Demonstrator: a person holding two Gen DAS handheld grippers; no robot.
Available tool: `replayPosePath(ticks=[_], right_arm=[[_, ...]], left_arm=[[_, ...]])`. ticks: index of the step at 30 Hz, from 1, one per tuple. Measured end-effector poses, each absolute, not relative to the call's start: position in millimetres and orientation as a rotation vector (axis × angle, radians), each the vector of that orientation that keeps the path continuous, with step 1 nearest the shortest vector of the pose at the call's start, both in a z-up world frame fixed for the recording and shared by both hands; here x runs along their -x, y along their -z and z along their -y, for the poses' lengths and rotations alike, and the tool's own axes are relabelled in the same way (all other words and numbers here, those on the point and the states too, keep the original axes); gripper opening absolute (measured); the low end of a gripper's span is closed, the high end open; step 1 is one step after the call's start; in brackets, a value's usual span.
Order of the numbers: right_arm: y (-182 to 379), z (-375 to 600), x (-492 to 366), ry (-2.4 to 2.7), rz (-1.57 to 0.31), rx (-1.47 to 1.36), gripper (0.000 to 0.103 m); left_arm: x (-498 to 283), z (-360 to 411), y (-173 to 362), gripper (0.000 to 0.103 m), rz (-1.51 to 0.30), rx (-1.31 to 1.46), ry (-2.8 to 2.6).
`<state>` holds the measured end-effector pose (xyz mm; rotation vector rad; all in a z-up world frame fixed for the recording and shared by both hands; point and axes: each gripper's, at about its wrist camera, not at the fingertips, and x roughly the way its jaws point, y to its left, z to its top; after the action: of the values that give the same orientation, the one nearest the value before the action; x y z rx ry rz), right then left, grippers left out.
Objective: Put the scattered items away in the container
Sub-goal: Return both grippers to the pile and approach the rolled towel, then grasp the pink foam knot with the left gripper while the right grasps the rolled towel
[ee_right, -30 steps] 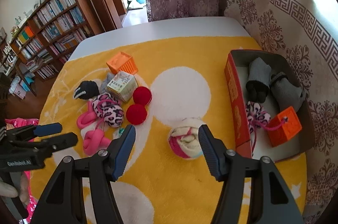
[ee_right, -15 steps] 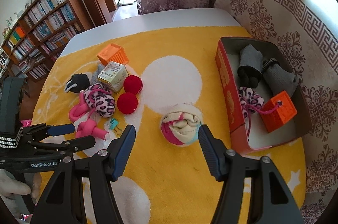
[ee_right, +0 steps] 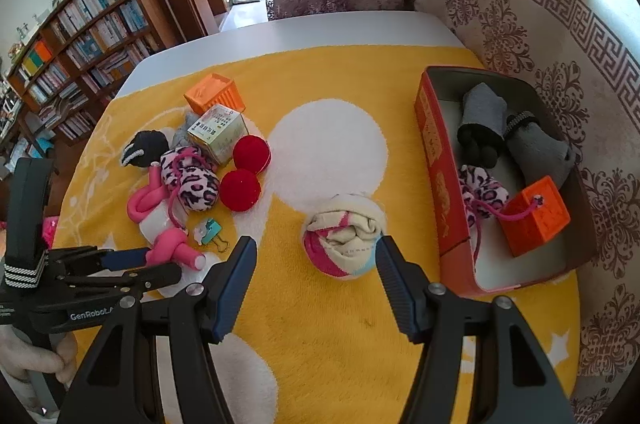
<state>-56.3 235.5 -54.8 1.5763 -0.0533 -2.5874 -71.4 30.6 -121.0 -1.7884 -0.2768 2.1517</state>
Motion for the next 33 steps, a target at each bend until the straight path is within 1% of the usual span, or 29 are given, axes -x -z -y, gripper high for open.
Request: replayPosePath(ticks=[12,27,30,33], right_arm=[[68.7,-243.5,69.0,2.53,0.006,-1.594,0.066],[114.1,-246.2,94.0,2.445,-0.128,-1.677,0.067],[119.1,-246.6,97.2,2.41,-0.116,-1.677,0.067],[120.1,-243.2,97.9,2.395,-0.154,-1.66,0.066]], left_arm=[[59.4,-28.9,110.8,0.046,0.341,1.792,-2.215],[40.1,-17.6,73.6,0.046,0.409,1.747,-2.35],[36.6,-20.0,71.0,0.046,0.411,1.75,-2.356],[34.7,-24.0,69.4,0.046,0.412,1.756,-2.36]])
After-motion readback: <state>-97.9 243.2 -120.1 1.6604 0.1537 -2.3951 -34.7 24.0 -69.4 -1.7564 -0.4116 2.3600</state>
